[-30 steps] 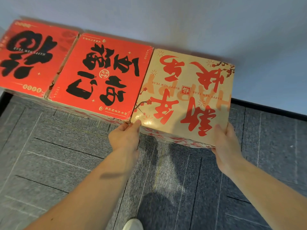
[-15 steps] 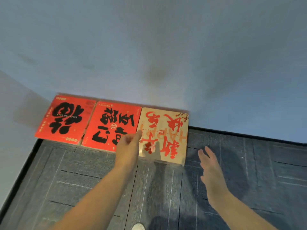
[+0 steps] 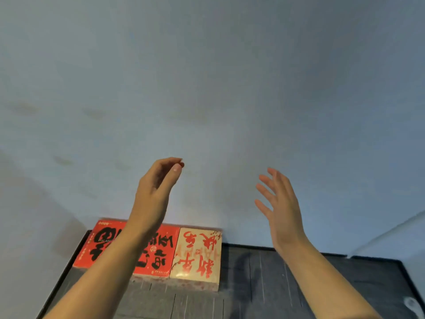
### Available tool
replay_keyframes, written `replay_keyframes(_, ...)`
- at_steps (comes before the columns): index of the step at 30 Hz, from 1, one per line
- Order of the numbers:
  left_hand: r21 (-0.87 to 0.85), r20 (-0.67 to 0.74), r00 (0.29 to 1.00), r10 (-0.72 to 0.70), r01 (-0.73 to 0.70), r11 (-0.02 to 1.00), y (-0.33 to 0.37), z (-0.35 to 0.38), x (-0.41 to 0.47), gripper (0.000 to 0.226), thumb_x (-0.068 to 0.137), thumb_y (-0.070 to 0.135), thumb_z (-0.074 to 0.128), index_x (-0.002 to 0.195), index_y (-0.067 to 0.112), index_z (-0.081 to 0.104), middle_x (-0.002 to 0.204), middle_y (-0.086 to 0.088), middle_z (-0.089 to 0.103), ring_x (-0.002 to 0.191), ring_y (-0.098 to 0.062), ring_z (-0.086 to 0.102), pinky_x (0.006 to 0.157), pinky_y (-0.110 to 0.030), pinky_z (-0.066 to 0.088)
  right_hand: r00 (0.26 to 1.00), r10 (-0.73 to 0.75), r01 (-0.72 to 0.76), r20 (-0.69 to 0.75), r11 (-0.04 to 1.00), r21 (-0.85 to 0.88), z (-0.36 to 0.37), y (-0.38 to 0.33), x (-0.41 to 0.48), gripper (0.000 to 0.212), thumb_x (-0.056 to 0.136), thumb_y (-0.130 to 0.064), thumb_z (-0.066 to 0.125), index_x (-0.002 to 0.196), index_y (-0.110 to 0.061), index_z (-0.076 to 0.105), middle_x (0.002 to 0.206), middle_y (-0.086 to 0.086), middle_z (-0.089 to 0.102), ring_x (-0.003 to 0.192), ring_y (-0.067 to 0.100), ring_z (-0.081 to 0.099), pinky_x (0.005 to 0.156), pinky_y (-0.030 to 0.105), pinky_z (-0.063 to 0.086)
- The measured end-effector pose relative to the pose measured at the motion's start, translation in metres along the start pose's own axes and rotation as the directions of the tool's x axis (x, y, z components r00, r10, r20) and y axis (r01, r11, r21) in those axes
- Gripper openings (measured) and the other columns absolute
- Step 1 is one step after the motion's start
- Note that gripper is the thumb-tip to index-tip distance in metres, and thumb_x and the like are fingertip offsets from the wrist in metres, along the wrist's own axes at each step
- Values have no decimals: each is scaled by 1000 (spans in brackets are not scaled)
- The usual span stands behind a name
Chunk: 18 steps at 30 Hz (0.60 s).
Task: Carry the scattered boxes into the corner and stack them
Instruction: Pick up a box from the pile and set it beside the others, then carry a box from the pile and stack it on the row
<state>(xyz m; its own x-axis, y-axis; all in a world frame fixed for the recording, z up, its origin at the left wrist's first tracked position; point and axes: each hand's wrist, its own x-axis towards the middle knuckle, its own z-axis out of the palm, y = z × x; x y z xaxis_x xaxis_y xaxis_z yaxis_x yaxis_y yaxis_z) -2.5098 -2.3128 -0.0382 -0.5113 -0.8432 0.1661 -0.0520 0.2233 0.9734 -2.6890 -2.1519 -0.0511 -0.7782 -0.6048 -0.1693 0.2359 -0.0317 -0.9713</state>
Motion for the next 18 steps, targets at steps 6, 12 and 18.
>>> replay_keyframes(6, -63, 163, 954, 250, -243, 968, 100, 41, 24, 55, 87, 62, 56, 126, 25, 68, 122, 13, 74, 121, -10, 67, 106, -38, 54, 968, -238, 235, -78, 971, -38, -27, -102, -32, 68, 80, -69, 52, 141, -38, 56, 141, -13, 61, 132, 8, 58, 116, 45, 45)
replay_keyframes(12, -259, 343, 847, 406, -330, 908, 148, 95, 53, 57, 88, 59, 57, 129, 21, 67, 124, 8, 74, 122, -10, 67, 108, -37, 53, 874, -361, 365, -325, 930, -50, -61, -150, -62, 68, 79, -67, 55, 139, -38, 59, 139, -12, 64, 129, 7, 61, 115, 44, 47)
replay_keyframes(18, -395, 520, 717, 464, -281, 875, 147, 148, 46, 51, 90, 57, 57, 125, 22, 69, 120, 5, 75, 120, -13, 67, 109, -50, 51, 699, -369, 398, -612, 912, -95, -79, -147, -109, 58, 87, -64, 55, 139, -38, 60, 136, -12, 66, 127, 6, 63, 114, 42, 48)
